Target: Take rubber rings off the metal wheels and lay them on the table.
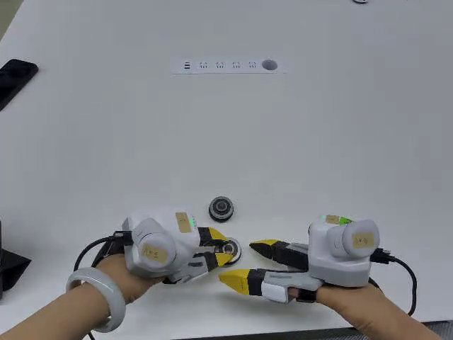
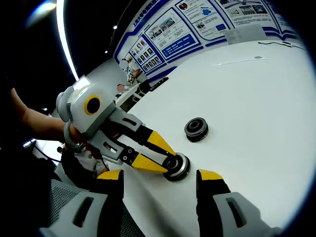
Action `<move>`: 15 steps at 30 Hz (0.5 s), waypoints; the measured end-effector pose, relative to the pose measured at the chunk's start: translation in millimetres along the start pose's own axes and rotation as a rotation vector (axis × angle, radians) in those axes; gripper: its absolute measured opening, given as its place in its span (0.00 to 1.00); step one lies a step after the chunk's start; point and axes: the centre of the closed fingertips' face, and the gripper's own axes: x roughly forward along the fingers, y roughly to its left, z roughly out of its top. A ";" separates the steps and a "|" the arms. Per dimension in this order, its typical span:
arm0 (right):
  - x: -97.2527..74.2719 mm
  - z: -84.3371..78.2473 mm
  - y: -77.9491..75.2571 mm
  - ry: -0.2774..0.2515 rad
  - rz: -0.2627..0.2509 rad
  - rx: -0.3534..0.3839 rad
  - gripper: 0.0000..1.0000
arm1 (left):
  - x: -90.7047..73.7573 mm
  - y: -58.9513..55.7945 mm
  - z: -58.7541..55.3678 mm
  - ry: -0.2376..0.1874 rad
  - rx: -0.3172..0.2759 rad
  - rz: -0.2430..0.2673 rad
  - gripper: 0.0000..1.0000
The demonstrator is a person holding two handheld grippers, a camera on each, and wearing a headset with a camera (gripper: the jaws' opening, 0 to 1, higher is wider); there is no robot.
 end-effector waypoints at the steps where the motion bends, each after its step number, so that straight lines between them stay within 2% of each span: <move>1: 0.1 0.1 0.0 0.001 0.000 0.000 0.60 | -0.1 0.5 -0.2 0.002 0.004 0.003 0.13; 5: 0.3 0.7 -0.1 0.000 0.002 0.000 0.60 | 1.0 -0.3 0.6 0.009 0.031 0.004 0.13; 11: 0.0 0.3 -0.5 0.001 0.004 0.002 0.60 | 2.1 -1.4 3.0 0.008 0.022 -0.003 0.15; 12: 0.0 -0.3 -0.4 0.004 0.005 0.002 0.60 | 3.0 -0.5 -1.9 0.033 0.030 -0.004 0.15; 13: 0.0 -0.5 -0.5 0.005 0.004 0.001 0.60 | 3.9 0.1 2.4 0.008 0.026 -0.001 0.16; 15: 0.1 -0.4 -0.5 0.005 0.005 0.003 0.60 | 3.4 -0.2 0.6 0.017 0.019 -0.004 0.15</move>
